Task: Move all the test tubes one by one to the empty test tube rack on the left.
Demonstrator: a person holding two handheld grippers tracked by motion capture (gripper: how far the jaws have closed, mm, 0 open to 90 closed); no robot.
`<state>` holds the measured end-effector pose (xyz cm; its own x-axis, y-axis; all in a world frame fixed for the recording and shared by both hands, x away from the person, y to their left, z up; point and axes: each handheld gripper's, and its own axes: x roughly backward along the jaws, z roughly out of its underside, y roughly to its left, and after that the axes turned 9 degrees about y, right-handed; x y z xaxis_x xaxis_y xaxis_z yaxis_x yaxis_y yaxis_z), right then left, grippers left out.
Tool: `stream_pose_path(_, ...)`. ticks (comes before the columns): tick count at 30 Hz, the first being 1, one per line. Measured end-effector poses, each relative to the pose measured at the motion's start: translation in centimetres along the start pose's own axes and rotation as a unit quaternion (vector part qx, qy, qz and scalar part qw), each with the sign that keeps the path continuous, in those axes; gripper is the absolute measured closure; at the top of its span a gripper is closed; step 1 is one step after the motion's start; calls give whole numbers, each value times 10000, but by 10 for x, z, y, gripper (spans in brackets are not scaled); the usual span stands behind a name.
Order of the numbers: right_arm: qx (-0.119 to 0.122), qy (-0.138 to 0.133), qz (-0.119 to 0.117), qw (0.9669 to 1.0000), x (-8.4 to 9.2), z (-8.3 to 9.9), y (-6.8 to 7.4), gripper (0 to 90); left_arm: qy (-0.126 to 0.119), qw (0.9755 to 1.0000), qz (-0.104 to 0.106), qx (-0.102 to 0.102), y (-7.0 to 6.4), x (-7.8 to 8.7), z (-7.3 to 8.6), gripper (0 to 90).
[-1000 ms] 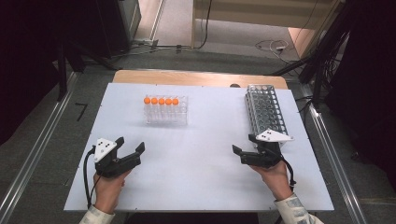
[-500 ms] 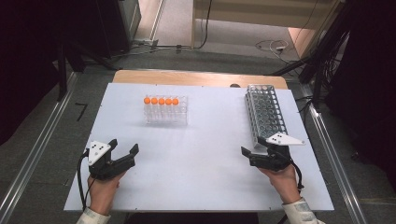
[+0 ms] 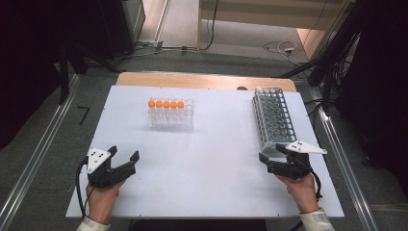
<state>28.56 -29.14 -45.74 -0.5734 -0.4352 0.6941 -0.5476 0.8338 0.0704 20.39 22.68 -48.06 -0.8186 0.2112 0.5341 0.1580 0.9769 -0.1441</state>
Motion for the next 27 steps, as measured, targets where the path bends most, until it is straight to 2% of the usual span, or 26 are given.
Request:
stream_pose_path(15,-276,-29,199,9994,14,18,-23,190,45,10000,1,30,6,5,5,184)
stream_pose_path(27,-499,-8,395,9980,20,28,-41,190,56,9998,-113,119,16,10,10,183)
